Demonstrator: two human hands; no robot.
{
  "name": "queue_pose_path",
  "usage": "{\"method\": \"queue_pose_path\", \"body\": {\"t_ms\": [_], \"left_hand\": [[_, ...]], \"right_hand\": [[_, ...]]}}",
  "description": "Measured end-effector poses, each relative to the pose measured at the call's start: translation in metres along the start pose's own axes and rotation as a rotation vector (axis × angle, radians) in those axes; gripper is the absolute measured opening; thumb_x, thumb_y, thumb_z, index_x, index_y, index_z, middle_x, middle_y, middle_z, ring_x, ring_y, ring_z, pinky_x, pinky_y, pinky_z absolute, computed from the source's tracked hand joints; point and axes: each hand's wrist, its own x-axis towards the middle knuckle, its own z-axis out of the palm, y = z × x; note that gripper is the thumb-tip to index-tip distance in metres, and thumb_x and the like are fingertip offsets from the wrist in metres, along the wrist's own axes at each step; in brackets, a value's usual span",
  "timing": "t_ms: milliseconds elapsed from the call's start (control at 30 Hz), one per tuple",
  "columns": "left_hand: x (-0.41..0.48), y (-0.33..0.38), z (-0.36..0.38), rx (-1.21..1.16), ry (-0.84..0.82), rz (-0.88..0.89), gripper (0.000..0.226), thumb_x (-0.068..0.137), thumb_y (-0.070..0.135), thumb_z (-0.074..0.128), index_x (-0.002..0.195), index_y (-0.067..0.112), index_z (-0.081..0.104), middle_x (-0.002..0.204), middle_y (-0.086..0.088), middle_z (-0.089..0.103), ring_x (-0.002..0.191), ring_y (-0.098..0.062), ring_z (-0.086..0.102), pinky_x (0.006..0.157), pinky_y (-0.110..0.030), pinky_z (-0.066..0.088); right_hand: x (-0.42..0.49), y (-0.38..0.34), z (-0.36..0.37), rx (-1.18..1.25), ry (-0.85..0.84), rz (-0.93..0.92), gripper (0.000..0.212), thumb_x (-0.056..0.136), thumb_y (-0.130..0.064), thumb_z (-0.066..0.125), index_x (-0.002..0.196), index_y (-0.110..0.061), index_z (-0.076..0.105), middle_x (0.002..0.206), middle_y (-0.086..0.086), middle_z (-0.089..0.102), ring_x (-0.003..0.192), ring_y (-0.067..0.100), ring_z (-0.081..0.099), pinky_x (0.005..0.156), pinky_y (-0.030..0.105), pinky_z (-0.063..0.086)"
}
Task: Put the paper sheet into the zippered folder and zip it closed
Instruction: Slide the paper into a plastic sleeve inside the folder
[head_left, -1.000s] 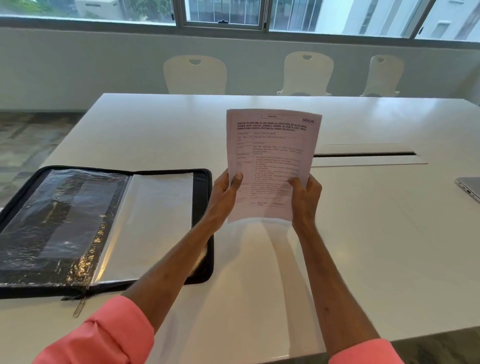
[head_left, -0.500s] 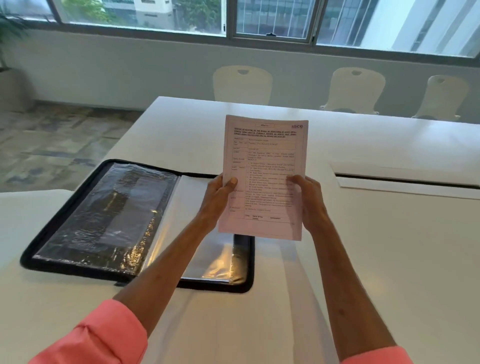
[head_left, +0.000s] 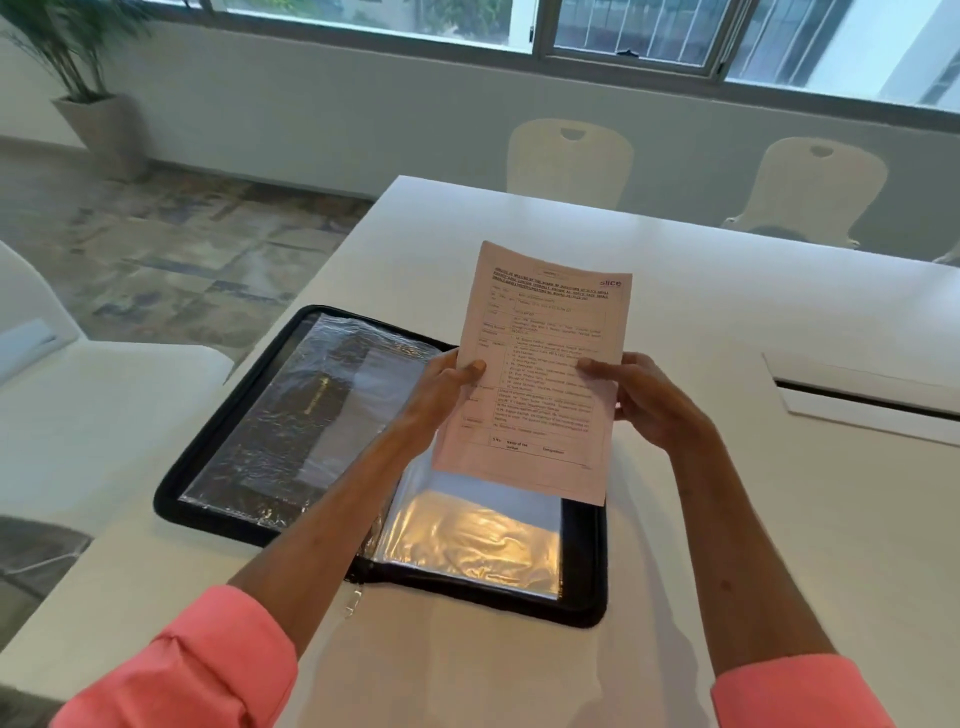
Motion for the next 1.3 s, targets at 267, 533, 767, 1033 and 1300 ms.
{"method": "queue_pose_path", "body": {"t_ms": [267, 533, 767, 1033, 1300], "left_hand": [[0.016, 0.004, -0.034, 0.08, -0.021, -0.013, 0.024, 0.112, 0.015, 0.057, 0.13, 0.019, 0.073, 0.109, 0.007, 0.084, 0.097, -0.012, 0.082, 0.073, -0.023, 0.063], [0.03, -0.002, -0.043, 0.072, 0.02, -0.022, 0.027, 0.113, 0.032, 0.058, 0.126, 0.017, 0.076, 0.109, -0.001, 0.084, 0.093, -0.017, 0.082, 0.076, -0.032, 0.065], [0.04, -0.025, -0.039, 0.806, 0.331, 0.163, 0.038, 0.116, 0.037, 0.037, 0.117, 0.026, 0.073, 0.11, 0.002, 0.081, 0.101, -0.024, 0.076, 0.088, -0.044, 0.059], [0.055, -0.058, 0.002, 1.178, -0.069, 0.358, 0.052, 0.112, 0.032, 0.051, 0.163, 0.019, 0.047, 0.172, -0.002, 0.041, 0.163, -0.024, 0.027, 0.131, -0.051, 0.028], [0.062, -0.076, 0.019, 1.307, -0.076, 0.374, 0.064, 0.114, 0.038, 0.043, 0.171, 0.012, 0.028, 0.178, -0.008, 0.028, 0.167, -0.026, 0.022, 0.136, -0.046, 0.02]], "right_hand": [[0.022, -0.011, 0.012, -0.157, -0.078, -0.029, 0.038, 0.095, -0.028, 0.083, 0.13, -0.014, 0.077, 0.12, 0.01, 0.084, 0.105, 0.031, 0.083, 0.072, 0.039, 0.068], [0.031, 0.0, 0.012, -0.091, 0.015, -0.015, 0.034, 0.092, -0.026, 0.086, 0.124, -0.014, 0.081, 0.119, 0.012, 0.084, 0.104, 0.033, 0.083, 0.073, 0.039, 0.068], [0.027, -0.001, -0.014, 0.154, 0.457, -0.045, 0.024, 0.095, -0.022, 0.082, 0.116, -0.014, 0.076, 0.097, 0.005, 0.086, 0.084, 0.027, 0.084, 0.066, 0.038, 0.069], [0.026, 0.0, -0.007, 0.462, 0.754, -0.101, 0.022, 0.101, -0.013, 0.075, 0.114, -0.029, 0.07, 0.106, 0.006, 0.083, 0.092, 0.023, 0.084, 0.07, 0.042, 0.07], [0.041, -0.002, 0.0, 0.505, 0.764, -0.079, 0.019, 0.102, -0.01, 0.073, 0.113, -0.026, 0.072, 0.108, 0.01, 0.082, 0.095, 0.026, 0.083, 0.069, 0.043, 0.07]]}}
